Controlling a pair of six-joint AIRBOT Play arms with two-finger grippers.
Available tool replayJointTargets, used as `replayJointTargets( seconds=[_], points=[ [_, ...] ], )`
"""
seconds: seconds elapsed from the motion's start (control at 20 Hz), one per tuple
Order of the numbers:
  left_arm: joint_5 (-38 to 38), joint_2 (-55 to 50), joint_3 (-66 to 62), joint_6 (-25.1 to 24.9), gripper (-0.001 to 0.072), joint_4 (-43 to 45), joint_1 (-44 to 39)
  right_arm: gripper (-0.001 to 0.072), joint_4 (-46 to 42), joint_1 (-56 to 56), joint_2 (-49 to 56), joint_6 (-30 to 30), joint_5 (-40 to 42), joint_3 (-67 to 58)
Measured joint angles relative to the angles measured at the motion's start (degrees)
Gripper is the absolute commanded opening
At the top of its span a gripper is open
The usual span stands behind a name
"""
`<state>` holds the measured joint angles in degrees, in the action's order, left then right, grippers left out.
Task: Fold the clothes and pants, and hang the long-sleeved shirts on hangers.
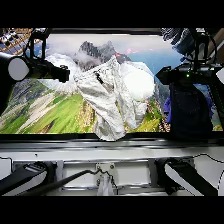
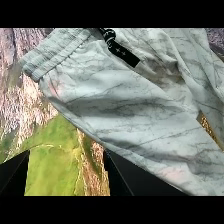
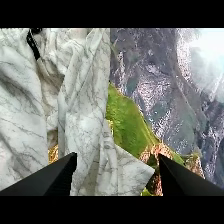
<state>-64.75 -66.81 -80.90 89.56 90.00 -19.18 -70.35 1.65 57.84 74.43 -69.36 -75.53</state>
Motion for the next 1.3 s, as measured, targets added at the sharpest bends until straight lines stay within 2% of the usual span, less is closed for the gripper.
replayJointTargets(
  seconds=[0.9, 1.15, 1.3],
  points=[
    [1.0, -0.2, 0.0, -0.9, 0.0488, 1.5, 0.0, 0.059, 0.0, 0.0, 0.0, 0.0, 0.0, 0.0],
    [5.2, -2.8, 0.0, -0.5, 0.0487, -1.0, -0.1, 0.059, 0.1, 0.0, 0.0, 0.0, 0.3, 0.0],
    [8.0, -5.9, 0.0, 0.0, 0.0487, -3.9, -0.1, 0.059, 0.9, 0.0, 0.0, 0.0, 3.4, 0.0]
  ],
)
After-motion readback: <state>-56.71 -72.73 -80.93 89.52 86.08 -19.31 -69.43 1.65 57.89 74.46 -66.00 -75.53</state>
